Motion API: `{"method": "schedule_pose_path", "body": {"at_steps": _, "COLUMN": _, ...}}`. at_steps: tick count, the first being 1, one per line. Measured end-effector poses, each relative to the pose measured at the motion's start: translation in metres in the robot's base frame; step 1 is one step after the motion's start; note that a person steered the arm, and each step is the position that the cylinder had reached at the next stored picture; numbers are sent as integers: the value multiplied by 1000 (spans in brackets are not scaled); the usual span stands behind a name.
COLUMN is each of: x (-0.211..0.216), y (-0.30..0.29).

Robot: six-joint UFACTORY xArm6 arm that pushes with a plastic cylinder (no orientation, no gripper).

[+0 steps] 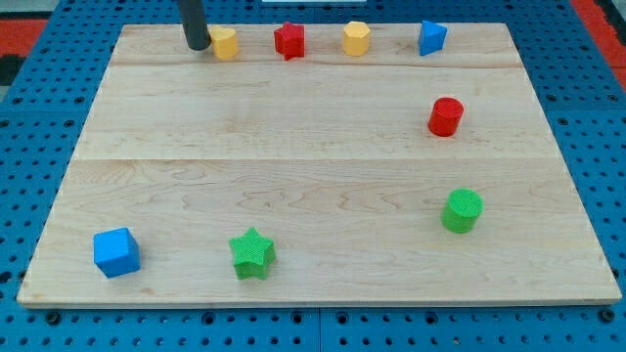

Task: Place your arm to the top right side of the red circle

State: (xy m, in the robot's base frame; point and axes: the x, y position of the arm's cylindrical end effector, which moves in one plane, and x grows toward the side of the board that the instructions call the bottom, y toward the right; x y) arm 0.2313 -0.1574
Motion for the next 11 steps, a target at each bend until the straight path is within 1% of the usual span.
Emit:
{"method": "schedule_pose_path", "body": {"at_steps": 1, "x": -1, "y": 16}}
{"method": "schedule_pose_path", "body": {"at_steps": 2, "x": 2, "y": 16}}
{"method": "schedule_pose_path", "body": {"at_steps": 4, "x": 41, "y": 16}}
{"method": "schedule_pose_path", "body": {"at_steps": 5, "x": 70, "y": 54}}
{"method": "schedule_pose_path", "body": {"at_steps": 6, "x": 103, "y": 120}}
{"method": "schedule_pose_path", "body": {"at_steps": 7, "x": 124, "y": 200}}
{"method": "schedule_pose_path", "body": {"at_steps": 8, "x": 96, "y": 241}}
{"method": "schedule_pose_path", "body": {"at_steps": 9, "x": 82, "y": 300}}
{"method": "schedule_pose_path", "body": {"at_steps": 10, "x": 102, "y": 379}}
{"method": "schedule_pose_path", "body": {"at_steps": 11, "x": 148, "y": 368}}
